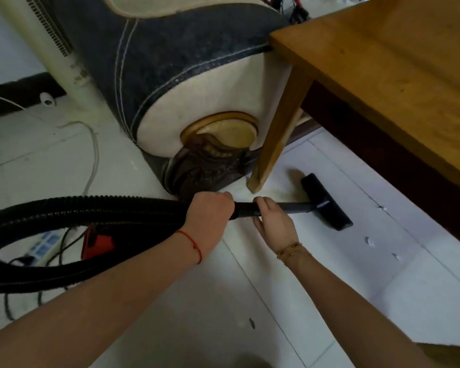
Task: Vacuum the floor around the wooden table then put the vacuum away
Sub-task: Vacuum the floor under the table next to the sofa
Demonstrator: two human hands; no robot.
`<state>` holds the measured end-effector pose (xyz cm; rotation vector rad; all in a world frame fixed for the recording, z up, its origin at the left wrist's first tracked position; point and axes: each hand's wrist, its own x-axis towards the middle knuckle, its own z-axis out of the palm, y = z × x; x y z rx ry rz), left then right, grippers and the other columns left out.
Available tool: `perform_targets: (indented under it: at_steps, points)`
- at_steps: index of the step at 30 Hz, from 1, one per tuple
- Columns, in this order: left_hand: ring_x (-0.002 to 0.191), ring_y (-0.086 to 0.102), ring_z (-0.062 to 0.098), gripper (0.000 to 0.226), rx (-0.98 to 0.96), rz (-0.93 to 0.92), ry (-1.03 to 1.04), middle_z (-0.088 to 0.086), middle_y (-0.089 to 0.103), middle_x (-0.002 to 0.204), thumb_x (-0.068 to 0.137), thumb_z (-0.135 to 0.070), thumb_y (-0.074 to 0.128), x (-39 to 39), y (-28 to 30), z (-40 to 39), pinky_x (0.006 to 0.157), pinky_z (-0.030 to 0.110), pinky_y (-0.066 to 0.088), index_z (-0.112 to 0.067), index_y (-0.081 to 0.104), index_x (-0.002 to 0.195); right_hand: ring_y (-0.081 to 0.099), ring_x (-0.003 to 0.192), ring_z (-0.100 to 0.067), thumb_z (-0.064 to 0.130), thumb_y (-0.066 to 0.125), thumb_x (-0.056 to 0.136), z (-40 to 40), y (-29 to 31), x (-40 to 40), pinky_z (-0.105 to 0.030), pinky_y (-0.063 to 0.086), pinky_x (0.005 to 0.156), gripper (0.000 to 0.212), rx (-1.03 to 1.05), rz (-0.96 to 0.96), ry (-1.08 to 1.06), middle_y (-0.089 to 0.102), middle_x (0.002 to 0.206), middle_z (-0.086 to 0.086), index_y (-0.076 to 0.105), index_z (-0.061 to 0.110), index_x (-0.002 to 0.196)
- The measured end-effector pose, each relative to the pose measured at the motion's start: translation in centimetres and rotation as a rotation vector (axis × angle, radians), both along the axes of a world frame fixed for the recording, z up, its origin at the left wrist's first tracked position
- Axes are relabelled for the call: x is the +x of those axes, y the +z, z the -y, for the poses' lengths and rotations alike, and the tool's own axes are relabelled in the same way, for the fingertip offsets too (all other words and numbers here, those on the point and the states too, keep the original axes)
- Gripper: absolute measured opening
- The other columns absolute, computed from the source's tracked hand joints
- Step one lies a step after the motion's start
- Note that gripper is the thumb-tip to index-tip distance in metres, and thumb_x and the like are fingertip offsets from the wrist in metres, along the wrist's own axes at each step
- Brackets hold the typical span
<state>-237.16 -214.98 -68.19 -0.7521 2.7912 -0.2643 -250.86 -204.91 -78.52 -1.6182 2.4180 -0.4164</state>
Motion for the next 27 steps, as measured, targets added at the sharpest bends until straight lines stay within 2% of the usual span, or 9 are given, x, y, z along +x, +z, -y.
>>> perform_targets:
  at_steps: [4, 9, 12, 17, 20, 27]
  points:
    - [0.092, 0.064, 0.02, 0.019, -0.062, -0.071, -0.009, 0.001, 0.063, 0.102, 0.092, -0.015, 0.053, -1.7, -3.3, -1.0, 0.064, 0.029, 0.033, -0.014, 0.052, 0.111, 0.057, 0.093, -0.027, 0.024, 0.052, 0.094, -0.4, -2.6, -2.0, -0.036, 0.05, 0.074, 0.029, -0.043, -0.091, -0.034, 0.055, 0.114, -0.009, 0.048, 0.012, 0.12]
    - [0.092, 0.064, 0.019, 0.015, -0.117, -0.093, -0.053, 0.0, 0.063, 0.102, 0.092, -0.015, 0.053, -2.7, -5.9, -2.8, 0.063, 0.028, 0.036, -0.015, 0.054, 0.107, 0.053, 0.096, -0.026, 0.027, 0.056, 0.092, -1.6, -4.4, -2.8, -0.031, 0.046, 0.08, 0.033, -0.079, -0.066, -0.043, 0.055, 0.114, -0.011, 0.048, 0.012, 0.12]
    - [0.093, 0.064, 0.018, 0.017, -0.149, -0.097, -0.081, 0.0, 0.063, 0.103, 0.092, -0.016, 0.054, -1.9, -6.0, -4.1, 0.064, 0.028, 0.038, -0.014, 0.054, 0.109, 0.053, 0.1, -0.026, 0.028, 0.057, 0.091, -2.4, -3.9, -1.5, -0.033, 0.047, 0.086, 0.036, -0.089, -0.049, -0.045, 0.056, 0.115, -0.011, 0.049, 0.013, 0.124]
    - [0.092, 0.065, 0.018, 0.019, -0.214, -0.099, -0.109, -0.001, 0.064, 0.102, 0.092, -0.016, 0.055, -0.1, -4.3, -4.0, 0.065, 0.028, 0.04, -0.014, 0.053, 0.11, 0.056, 0.089, -0.026, 0.023, 0.058, 0.087, -2.1, -2.0, 0.5, -0.029, 0.044, 0.073, 0.024, -0.104, -0.031, -0.045, 0.059, 0.102, -0.01, 0.052, 0.013, 0.108]
    - [0.092, 0.065, 0.02, 0.022, -0.223, -0.102, -0.126, 0.0, 0.064, 0.102, 0.09, -0.019, 0.058, 0.3, -3.4, -3.3, 0.068, 0.029, 0.045, -0.013, 0.051, 0.111, 0.056, 0.086, -0.025, 0.022, 0.058, 0.088, -1.6, -1.5, 1.0, -0.032, 0.048, 0.072, 0.022, -0.111, -0.025, -0.075, 0.059, 0.102, -0.01, 0.051, 0.013, 0.107]
    - [0.089, 0.066, 0.019, 0.021, -0.211, -0.112, -0.131, 0.0, 0.065, 0.1, 0.091, -0.022, 0.056, -2.8, -5.3, -2.6, 0.061, 0.029, 0.037, -0.014, 0.05, 0.11, 0.055, 0.089, -0.025, 0.029, 0.055, 0.09, -1.6, -2.6, -1.6, -0.032, 0.049, 0.072, 0.027, -0.068, -0.047, -0.156, 0.058, 0.103, -0.01, 0.049, 0.013, 0.111]
